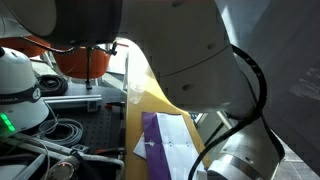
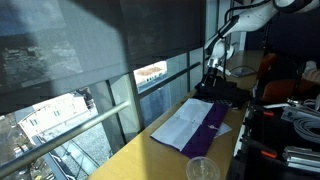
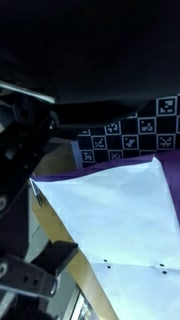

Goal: Close the purple file

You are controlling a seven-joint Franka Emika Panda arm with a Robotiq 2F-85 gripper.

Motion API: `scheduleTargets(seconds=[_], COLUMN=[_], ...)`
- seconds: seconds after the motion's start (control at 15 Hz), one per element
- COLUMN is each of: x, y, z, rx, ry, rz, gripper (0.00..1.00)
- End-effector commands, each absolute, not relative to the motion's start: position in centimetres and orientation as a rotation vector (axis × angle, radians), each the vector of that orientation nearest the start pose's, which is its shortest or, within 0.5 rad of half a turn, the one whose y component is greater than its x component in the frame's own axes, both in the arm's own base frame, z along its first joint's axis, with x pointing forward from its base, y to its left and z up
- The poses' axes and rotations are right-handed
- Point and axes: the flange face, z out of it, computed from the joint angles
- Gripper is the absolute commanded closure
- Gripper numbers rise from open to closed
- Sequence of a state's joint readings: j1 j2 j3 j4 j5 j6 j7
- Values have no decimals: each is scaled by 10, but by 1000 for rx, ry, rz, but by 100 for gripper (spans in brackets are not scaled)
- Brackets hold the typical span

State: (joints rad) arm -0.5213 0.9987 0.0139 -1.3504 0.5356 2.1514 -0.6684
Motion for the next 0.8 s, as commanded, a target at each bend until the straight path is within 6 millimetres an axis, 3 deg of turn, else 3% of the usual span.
scheduleTargets(seconds=[0.0, 0.4, 0.73], x=[650, 672, 678], y=[-329, -308, -306], z=[85, 54, 42], rx=[-2621, -2595, -2585], ry=[271, 279, 281], rz=[-107, -83, -45], gripper=[0, 0, 2])
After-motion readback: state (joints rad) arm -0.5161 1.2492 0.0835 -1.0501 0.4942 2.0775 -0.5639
